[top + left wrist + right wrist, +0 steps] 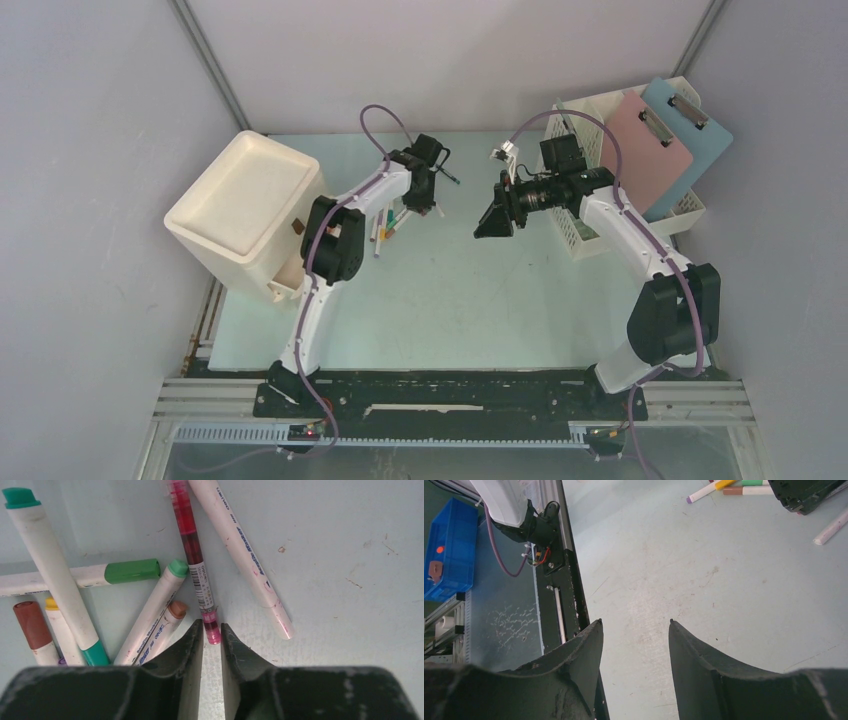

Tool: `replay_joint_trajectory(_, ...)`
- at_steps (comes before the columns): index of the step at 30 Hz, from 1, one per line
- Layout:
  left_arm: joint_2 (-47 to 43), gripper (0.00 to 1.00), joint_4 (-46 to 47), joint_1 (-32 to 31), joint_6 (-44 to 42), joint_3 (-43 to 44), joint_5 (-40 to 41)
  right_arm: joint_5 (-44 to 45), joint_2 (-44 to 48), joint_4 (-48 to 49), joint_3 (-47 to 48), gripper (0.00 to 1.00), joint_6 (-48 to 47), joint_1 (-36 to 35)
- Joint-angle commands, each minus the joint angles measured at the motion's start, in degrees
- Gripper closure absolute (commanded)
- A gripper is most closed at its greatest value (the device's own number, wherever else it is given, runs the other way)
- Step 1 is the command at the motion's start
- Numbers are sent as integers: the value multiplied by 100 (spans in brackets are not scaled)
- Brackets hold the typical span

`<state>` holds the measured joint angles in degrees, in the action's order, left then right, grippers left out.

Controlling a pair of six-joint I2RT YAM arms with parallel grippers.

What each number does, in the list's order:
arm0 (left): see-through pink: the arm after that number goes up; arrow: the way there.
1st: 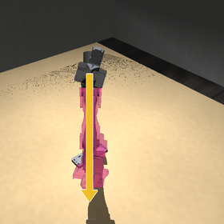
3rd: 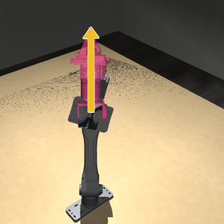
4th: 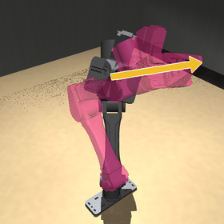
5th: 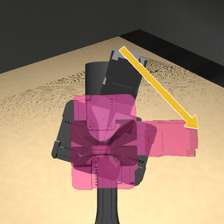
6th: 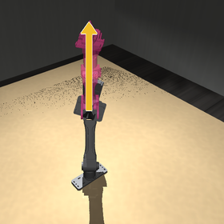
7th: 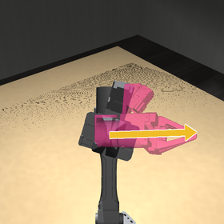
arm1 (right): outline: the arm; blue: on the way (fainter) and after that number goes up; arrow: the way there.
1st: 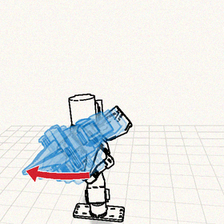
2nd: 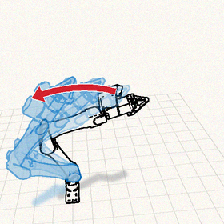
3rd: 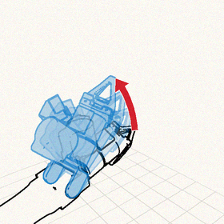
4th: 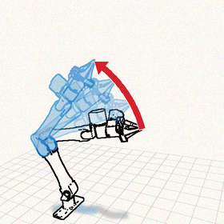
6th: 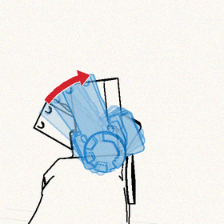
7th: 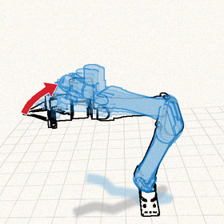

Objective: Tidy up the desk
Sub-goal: Move the stationery to the center of the board.

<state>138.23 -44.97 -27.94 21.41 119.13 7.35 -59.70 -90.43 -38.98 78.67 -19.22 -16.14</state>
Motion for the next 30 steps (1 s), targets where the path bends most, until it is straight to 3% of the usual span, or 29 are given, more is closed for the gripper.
replay_joint_trajectory(1,133,78,-211,43,-213,338,-130,-134,131,-59,2,42,-111,54)
replay_joint_trajectory(5,91,88,-245,50,-293,294,-313,-147,130,-65,3,42,-115,58)
replay_joint_trajectory(10,-294,90,-161,36,-389,-213,-391,-158,133,-65,-1,42,-113,58)
replay_joint_trajectory(24,-2333,89,863,-169,-673,-3540,-535,-165,115,-75,0,42,-118,40)
replay_joint_trajectory(28,-2857,87,1163,-273,-625,-4571,-426,-145,97,-74,6,42,-126,16)
replay_joint_trajectory(30,-3093,80,1265,-327,-599,-4926,-371,-131,94,-73,-1,42,-131,-4)
